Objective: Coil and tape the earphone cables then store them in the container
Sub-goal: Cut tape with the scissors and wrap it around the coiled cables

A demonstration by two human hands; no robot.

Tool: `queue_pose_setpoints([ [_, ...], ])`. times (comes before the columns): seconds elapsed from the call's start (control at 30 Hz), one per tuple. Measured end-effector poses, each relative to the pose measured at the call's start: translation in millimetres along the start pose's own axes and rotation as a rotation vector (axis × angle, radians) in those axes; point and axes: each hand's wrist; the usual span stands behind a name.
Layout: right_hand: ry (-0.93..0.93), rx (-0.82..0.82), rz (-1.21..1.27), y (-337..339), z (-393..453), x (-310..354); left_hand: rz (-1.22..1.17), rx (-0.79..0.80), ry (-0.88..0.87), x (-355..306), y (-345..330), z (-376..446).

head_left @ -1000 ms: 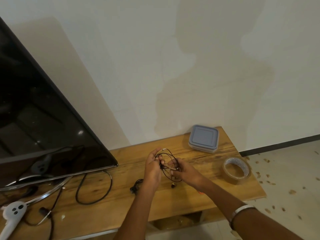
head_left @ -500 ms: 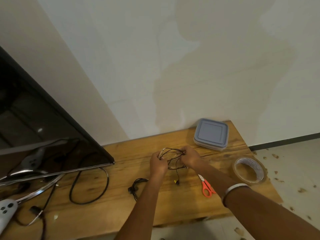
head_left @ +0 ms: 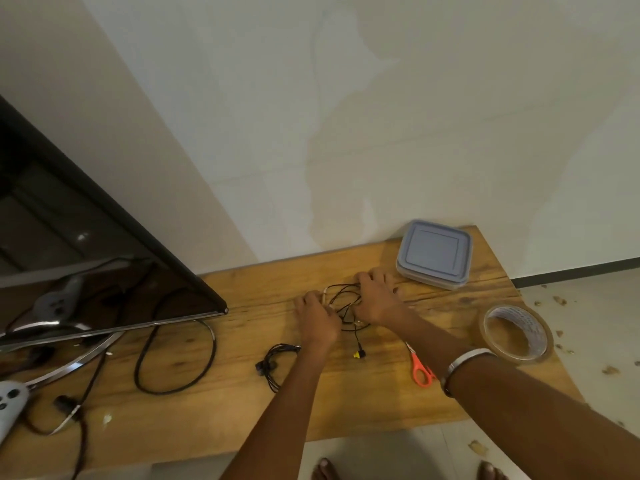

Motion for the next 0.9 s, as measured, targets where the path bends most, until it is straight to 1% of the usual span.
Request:
queue_pose_setpoints([
  [0.1,0.025,0.123,0.029,7.1,-2.3,-0.6,-0.018,0.005,-0.013,2.5,3.2,0.4],
  [0.17,0.035,0.131,0.079,12.4,-6.1,-2.6,-0.014,-0.010,-0.020,2.5,4.6,-1.2],
  [0.23,0.059,0.055,0.117,17.7,-11.7,-8.0,-0.009,-0.018,-0.029,0.3,6.2,-6.0],
  [0.3,0.090,-0.065,0.145,24.9,-17.1,-18.9,0.002,-0.026,-0.053,-4.6,6.9,-13.5],
  [0.4,0.086,-0.198,0.181,39.6,-29.0,-41.7,0.002,-0.028,-0.088,-14.7,5.1,-28.2],
  [0.57,0.025,-0.286,0.032,59.1,-63.6,-82.3,-0.015,0.013,-0.146,-41.2,-10.3,-62.1],
  [0.7,-0.052,-0.355,-0.002,69.0,-92.5,-108.7,0.019,0.095,-0.200,-65.7,-29.3,-93.1],
  [0.77,-0.112,-0.394,-0.016,71.4,-108.0,-119.1,-0.009,0.141,-0.211,-75.5,-40.8,-109.1],
  [0.9,-0.222,-0.399,-0.070,67.6,-132.0,-134.1,-0.067,0.236,-0.208,-85.9,-61.4,-132.6],
])
Point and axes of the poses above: each hand's wrist, its own z-axis towards the middle knuckle, its own y-axis out of the back of the hand, x = y × z, and after that the axes turned 3 degrees about -x, right-handed
